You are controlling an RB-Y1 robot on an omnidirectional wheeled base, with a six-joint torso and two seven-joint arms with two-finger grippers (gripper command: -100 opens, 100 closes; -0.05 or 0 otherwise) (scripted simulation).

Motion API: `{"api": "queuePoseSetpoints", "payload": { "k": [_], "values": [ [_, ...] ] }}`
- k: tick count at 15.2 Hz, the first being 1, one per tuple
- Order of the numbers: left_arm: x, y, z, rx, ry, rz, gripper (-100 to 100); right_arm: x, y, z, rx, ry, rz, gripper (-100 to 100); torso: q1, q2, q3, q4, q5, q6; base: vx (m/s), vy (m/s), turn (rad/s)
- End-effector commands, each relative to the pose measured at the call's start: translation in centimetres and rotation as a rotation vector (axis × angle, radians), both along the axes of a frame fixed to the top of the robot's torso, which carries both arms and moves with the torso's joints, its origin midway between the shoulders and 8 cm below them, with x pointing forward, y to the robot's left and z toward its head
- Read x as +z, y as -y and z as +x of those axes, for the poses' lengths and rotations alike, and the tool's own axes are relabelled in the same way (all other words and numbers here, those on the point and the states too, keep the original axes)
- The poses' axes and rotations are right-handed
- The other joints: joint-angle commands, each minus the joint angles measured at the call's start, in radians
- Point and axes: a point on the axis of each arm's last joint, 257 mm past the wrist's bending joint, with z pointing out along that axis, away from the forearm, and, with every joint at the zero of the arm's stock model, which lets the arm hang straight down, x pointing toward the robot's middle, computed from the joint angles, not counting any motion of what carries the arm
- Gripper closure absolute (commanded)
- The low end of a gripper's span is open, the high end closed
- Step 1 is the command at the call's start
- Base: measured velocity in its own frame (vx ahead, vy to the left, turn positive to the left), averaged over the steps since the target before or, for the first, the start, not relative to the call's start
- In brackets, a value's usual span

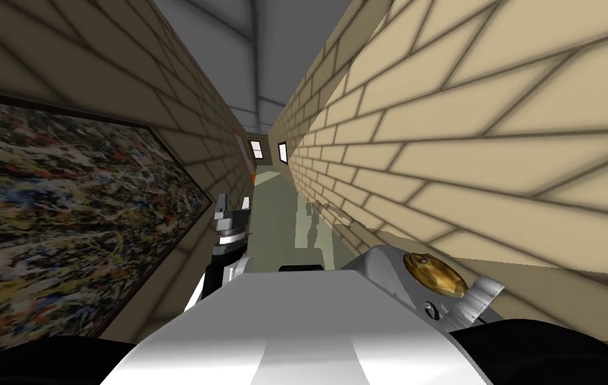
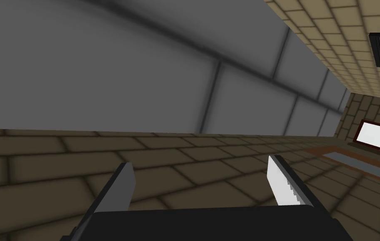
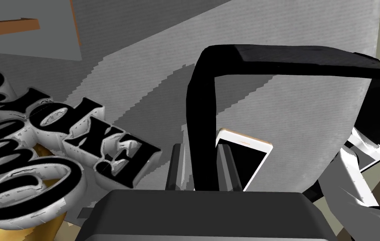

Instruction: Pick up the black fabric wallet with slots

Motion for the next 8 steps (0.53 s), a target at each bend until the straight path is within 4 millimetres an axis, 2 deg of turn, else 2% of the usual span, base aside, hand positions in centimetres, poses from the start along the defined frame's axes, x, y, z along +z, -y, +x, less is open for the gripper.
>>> {"api": "queuePoseSetpoints", "payload": {
  "k": [1,2,4,5,6,8],
  "values": [
    [0.0,0.0,0.0,0.0,0.0,0.0,0,-0.1,0.2,0.5,0.01,-0.002,-0.002,100,0.0,0.0,0.0,0.0,0.0,0.0,0.019,0.017,-0.013],
    [0.0,0.0,0.0,0.0,0.0,0.0,0,1.0,1.5,2.1,0.043,-0.01,-0.019,100,0.0,0.001,0.0,0.0,0.0,-0.001,0.035,0.014,-0.268],
    [0.0,0.0,0.0,0.0,0.0,0.0,0,0.8,1.4,2.8,0.054,-0.006,-0.015,100,0.0,0.001,0.0,0.0,0.001,0.002,0.034,0.02,-0.237],
    [0.0,0.0,0.0,0.0,0.0,0.0,0,1.9,2.7,4.5,0.084,-0.009,-0.034,100,0.0,0.001,0.0,0.0,0.001,0.001,0.034,0.013,-0.355],
    [0.0,0.0,0.0,0.0,0.0,0.0,0,1.8,2.6,4.9,0.094,-0.011,-0.031,100,0.0,0.001,0.0,0.0,0.001,0.002,0.042,0.02,-0.336],
    [0.0,0.0,0.0,0.0,0.0,0.0,0,1.9,2.7,4.8,0.093,-0.012,-0.035,100,0.001,0.001,0.0,0.0,0.002,0.001,0.025,0.016,-0.081]
  ]
}}
